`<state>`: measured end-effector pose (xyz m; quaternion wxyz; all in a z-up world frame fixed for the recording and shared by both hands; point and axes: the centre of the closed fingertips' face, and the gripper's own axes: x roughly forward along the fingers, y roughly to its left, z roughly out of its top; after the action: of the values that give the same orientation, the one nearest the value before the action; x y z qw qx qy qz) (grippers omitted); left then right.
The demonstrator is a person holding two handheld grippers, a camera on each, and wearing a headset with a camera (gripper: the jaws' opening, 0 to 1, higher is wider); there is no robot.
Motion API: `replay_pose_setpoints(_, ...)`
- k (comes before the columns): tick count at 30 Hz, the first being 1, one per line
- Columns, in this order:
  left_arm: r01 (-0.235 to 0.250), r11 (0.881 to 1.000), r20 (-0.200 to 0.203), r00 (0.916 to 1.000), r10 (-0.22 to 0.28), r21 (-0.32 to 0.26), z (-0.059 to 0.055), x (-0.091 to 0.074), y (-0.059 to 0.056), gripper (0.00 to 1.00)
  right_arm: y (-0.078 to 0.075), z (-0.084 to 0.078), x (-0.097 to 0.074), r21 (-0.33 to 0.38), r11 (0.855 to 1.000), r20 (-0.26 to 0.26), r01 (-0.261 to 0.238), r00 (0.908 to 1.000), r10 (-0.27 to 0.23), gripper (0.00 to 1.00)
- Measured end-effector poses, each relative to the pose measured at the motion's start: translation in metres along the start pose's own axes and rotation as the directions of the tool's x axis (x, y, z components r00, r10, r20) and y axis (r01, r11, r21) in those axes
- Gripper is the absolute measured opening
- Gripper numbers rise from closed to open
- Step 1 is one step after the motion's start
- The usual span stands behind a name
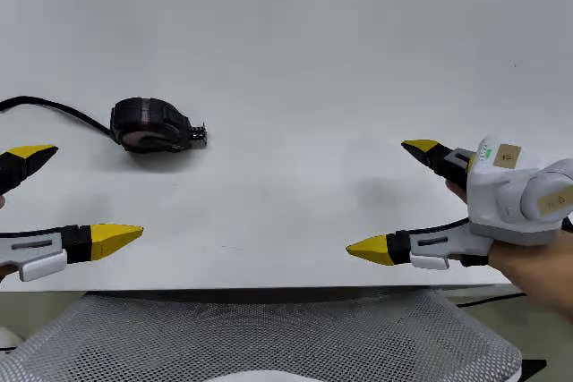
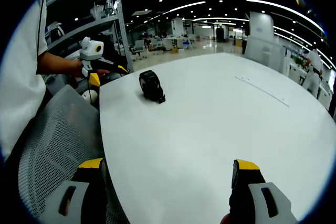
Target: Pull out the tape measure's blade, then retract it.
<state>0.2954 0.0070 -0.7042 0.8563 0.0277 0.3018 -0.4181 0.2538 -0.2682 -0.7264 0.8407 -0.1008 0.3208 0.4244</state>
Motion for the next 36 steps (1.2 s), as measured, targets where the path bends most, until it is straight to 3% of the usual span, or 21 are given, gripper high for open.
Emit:
replay_pose_setpoints(22,0.035,0.998,-0.018,0.9993,-0.034,0.047,0.012,0.016,0.017,0.91,-0.010,0.015,0.033,-0.040,0.997,-0.003,-0.068,0.9977,0.068,0.99)
replay_pose_setpoints(36,0.066,0.994,-0.044,0.9971,-0.062,0.092,0.017,0.022,0.027,0.90,-0.005,0.023,0.053,-0.071,0.990,-0.023,-0.118,0.9929,0.117,0.99)
